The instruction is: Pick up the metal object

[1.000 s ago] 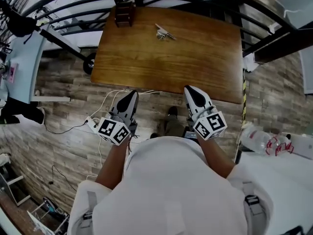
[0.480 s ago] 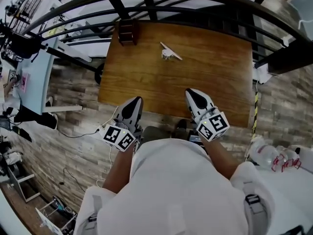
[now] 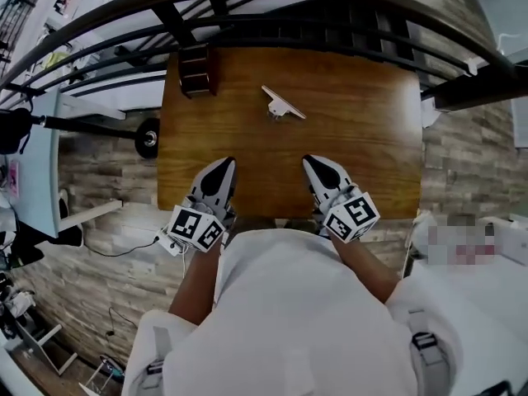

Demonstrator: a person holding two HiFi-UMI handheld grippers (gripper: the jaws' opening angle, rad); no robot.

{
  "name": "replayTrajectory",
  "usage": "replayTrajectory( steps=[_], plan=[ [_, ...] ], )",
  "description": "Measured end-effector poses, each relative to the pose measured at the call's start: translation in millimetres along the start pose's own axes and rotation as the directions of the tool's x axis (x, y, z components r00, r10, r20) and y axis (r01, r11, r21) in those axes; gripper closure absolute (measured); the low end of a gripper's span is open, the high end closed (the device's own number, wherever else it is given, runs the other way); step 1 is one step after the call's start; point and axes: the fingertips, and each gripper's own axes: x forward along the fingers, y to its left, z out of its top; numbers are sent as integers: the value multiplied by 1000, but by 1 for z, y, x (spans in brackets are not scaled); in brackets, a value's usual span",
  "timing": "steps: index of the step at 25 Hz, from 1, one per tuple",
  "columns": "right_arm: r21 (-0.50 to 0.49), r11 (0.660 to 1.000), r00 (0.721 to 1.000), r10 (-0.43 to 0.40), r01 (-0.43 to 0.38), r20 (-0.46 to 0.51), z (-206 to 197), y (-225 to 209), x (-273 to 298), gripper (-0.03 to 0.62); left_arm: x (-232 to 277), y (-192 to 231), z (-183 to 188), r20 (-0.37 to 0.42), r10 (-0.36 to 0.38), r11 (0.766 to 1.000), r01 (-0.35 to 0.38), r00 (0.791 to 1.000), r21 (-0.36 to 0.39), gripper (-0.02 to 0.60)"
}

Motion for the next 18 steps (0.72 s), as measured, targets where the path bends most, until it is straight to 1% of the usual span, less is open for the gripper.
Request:
replayTrajectory(
  steps=[3, 5, 7, 8, 9, 10, 11, 13, 14, 15, 17, 18],
  plan=[
    [14, 999, 999, -42, 42, -13, 3, -4, 28, 568, 17, 32, 2, -14, -32, 999, 32, 999, -12, 568],
    [52, 997, 999, -50, 50, -14, 3, -9, 50, 568, 29, 51, 1, -28, -57, 998, 57, 998, -3, 568],
    [155, 986, 999, -53, 54, -10, -3, -17, 70, 568, 41, 66, -2, -48, -83, 996, 83, 995, 7, 568],
    [225, 972, 998, -59, 59, -8, -7, -21, 78, 568, 46, 72, -5, -62, -95, 995, 96, 994, 4, 568],
    [301, 951, 998, -67, 66, -7, -14, -26, 85, 568, 50, 77, -9, -77, -105, 994, 105, 991, -5, 568],
    [377, 923, 997, -77, 74, -6, -20, -31, 90, 568, 54, 83, -14, -92, -115, 993, 113, 989, -18, 568],
    [453, 888, 996, -91, 83, -5, -27, -37, 96, 568, 58, 90, -20, -104, -124, 992, 121, 987, -31, 568],
    [593, 800, 993, -116, 92, 3, -40, -51, 109, 566, 67, 104, -29, -126, -141, 989, 135, 982, -55, 568],
    [649, 757, 993, -121, 83, 13, -44, -56, 114, 566, 72, 111, -34, -136, -146, 988, 138, 980, -64, 568],
    [689, 722, 993, -117, 63, 31, -46, -60, 119, 566, 76, 116, -38, -145, -149, 988, 140, 978, -71, 568],
    [742, 670, 991, -112, 22, 71, -49, -66, 126, 566, 84, 121, -45, -160, -152, 987, 141, 975, -80, 568],
    [766, 642, 989, -123, 18, 81, -54, -72, 126, 566, 88, 121, -48, -166, -154, 987, 143, 974, -79, 568]
  ],
)
